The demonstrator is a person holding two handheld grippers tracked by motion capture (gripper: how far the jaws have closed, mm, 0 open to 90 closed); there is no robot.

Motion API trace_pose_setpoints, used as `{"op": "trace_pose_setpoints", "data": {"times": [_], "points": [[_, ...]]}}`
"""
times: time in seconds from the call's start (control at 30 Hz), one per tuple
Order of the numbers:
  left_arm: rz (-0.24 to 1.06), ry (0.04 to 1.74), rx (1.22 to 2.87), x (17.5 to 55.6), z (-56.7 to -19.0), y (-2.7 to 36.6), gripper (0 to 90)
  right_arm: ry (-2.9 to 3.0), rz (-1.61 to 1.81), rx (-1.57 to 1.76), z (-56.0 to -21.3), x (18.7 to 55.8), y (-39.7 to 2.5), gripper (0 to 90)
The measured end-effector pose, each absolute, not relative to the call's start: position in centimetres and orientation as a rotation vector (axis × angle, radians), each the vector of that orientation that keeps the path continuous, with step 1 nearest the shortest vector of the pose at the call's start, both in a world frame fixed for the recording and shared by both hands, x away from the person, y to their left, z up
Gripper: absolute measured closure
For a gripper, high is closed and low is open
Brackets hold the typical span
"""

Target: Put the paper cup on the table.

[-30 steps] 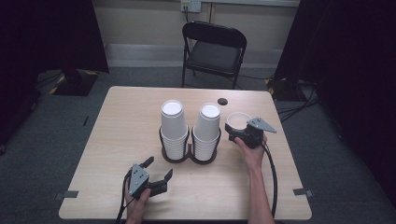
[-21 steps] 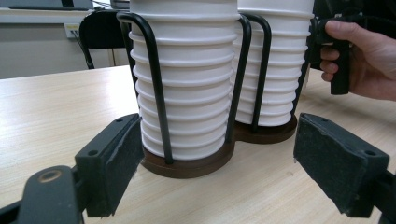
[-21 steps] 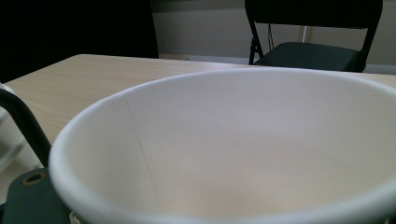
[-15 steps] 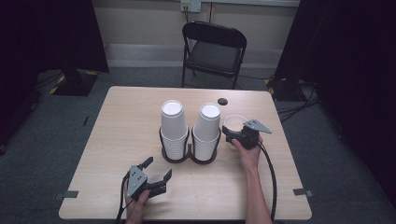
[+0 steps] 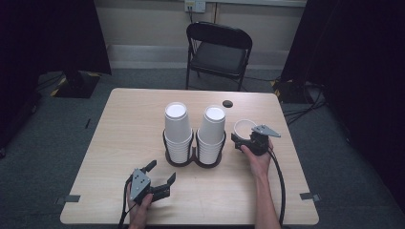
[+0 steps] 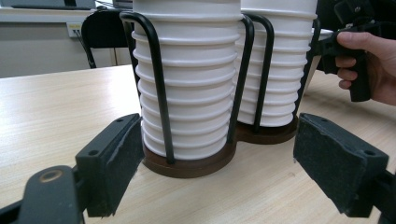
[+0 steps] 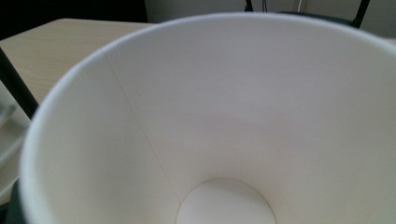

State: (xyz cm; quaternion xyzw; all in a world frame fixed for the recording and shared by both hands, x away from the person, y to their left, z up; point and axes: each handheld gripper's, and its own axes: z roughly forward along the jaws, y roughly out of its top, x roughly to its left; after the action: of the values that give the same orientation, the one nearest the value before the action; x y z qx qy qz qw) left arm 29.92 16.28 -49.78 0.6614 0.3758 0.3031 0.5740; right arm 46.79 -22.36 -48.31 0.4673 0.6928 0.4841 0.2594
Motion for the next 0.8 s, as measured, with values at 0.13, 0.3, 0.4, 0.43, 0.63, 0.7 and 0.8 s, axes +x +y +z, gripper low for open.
{"op": "trace_pose_setpoints", "data": {"times": [0.13, 0.3, 0.4, 0.43, 0.63, 0.7, 0.8], "points": [[0.718, 0.874, 1.549, 29.9, -49.8, 16.2, 15.9, 1.92, 1.254, 1.307, -48.7, 46.8, -22.4, 13.0], [0.717, 0.878, 1.551, 29.9, -49.8, 16.2, 15.9, 1.935, 1.229, 1.334, -49.2, 46.7, -22.5, 13.1], [0.717, 0.88, 1.553, 29.9, -49.8, 16.2, 15.9, 1.945, 1.212, 1.339, -49.1, 46.5, -22.4, 13.1], [0.718, 0.881, 1.554, 29.9, -49.8, 16.2, 15.9, 1.945, 1.213, 1.342, -49.0, 46.3, -22.4, 13.1], [0.714, 0.889, 1.547, 29.9, -49.8, 16.2, 16.1, 1.948, 1.193, 1.353, -49.0, 45.8, -22.4, 14.6], [0.715, 0.888, 1.548, 29.9, -49.8, 16.2, 16.1, 1.948, 1.189, 1.364, -49.1, 45.6, -22.5, 14.6], [0.716, 0.889, 1.546, 29.9, -49.8, 16.2, 16.1, 1.938, 1.18, 1.369, -49.1, 45.3, -22.6, 14.9]]}}
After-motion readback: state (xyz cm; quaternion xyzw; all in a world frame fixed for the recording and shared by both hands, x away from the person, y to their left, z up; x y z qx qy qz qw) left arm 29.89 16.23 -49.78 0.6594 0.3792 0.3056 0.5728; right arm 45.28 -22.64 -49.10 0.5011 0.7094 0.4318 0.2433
